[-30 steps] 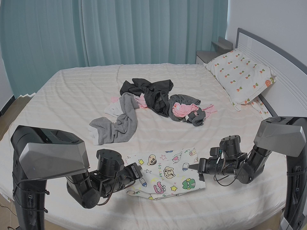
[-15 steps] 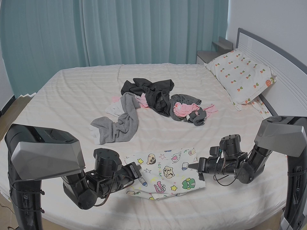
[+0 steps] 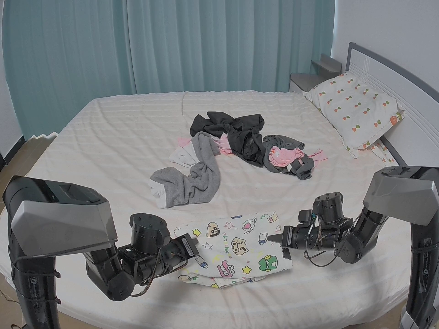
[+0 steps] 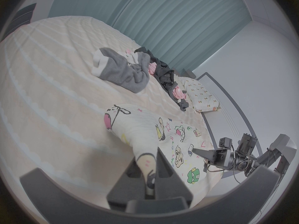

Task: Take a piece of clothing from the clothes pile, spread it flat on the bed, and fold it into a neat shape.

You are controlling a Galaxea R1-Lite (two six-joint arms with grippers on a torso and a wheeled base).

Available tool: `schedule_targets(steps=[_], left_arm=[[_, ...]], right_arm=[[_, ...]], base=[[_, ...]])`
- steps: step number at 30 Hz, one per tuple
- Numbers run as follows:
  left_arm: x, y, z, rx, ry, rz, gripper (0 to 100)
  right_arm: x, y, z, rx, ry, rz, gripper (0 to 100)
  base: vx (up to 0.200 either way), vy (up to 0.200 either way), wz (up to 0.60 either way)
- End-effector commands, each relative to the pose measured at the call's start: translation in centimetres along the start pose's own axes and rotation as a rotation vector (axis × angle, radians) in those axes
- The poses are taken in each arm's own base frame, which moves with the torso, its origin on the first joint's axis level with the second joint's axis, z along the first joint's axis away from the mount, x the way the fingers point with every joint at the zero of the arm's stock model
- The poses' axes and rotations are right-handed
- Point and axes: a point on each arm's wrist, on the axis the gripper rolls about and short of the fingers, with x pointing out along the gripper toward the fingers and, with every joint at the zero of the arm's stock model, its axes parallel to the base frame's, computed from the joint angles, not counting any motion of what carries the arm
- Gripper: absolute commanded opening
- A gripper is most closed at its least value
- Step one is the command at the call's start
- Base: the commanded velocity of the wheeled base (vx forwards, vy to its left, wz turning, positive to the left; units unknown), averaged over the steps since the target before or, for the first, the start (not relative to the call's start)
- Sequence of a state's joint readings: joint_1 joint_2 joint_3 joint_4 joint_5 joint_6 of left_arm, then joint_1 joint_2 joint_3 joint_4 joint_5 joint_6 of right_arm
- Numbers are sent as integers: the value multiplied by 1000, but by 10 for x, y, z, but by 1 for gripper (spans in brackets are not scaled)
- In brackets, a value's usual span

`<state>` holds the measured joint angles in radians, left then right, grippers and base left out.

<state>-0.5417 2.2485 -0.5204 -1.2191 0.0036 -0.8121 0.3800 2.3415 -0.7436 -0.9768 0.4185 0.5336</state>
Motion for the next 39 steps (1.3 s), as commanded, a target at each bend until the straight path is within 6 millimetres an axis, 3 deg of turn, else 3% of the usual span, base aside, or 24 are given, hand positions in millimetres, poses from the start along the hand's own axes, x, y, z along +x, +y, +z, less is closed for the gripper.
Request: schedule_targets(steps=[1, 12, 22, 39], left_arm=[[-2, 0, 0, 1, -1, 1, 0], [-4, 5, 0, -6, 4, 20, 0], [-4, 9, 1, -11, -1, 36, 0], [0, 22, -9, -12, 39, 86, 0]], right_arm=[[3, 3, -4, -4, 12, 5, 0], [10, 19, -13, -33, 42, 36, 0], [11, 20, -14, -35, 43, 32, 0], [11, 16, -16, -24, 57, 16, 0]], base=[[0, 200, 0], [0, 200, 0], [0, 200, 0], [0, 0, 0]])
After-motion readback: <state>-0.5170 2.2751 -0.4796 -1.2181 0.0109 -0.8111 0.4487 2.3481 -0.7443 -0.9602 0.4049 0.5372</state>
